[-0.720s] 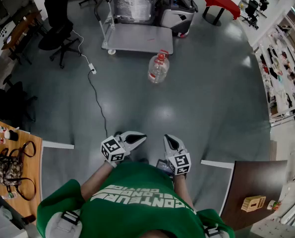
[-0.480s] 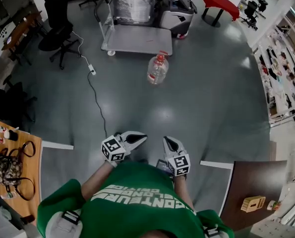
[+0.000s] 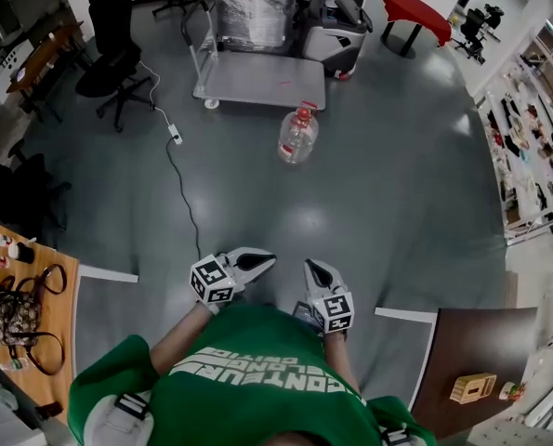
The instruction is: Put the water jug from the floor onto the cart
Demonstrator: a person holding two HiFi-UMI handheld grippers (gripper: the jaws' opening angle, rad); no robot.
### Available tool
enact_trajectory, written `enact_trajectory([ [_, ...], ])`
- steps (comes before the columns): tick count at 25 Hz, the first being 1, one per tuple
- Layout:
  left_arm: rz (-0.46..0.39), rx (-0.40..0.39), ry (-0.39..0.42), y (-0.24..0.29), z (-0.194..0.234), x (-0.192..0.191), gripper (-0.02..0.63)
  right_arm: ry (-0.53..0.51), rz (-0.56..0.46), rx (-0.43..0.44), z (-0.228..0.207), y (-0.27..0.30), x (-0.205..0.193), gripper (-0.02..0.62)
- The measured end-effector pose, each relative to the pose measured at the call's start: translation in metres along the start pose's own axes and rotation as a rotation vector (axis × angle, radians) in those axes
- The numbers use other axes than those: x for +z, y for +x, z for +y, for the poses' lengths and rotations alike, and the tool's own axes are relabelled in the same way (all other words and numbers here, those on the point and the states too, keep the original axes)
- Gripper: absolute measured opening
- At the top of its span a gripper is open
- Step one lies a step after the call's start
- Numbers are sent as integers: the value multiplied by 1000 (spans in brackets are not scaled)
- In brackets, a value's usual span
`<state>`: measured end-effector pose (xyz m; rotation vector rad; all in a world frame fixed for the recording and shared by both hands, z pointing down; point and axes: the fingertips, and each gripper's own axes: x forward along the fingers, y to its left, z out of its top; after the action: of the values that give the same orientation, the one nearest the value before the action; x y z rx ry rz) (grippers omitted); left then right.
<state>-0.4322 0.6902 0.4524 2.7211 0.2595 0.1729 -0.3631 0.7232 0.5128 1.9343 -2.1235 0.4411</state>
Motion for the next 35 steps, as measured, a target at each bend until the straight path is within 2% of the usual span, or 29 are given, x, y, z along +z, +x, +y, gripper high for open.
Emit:
enact_trajectory([
  [7,-5,1,-6,-6,10,5,14,12,11,-1,-4,14,4,-8],
  [15,-17,20,-34,-21,49,19,14,-17,16,26,4,51,28,-8],
  [25,-12,-18,-20,-11,71,33,14,-11,20,9,-5,73,37,-8],
  [35,0,-15,-33,-17,94,40,14,-8,20,8,-7,99,51,-8],
])
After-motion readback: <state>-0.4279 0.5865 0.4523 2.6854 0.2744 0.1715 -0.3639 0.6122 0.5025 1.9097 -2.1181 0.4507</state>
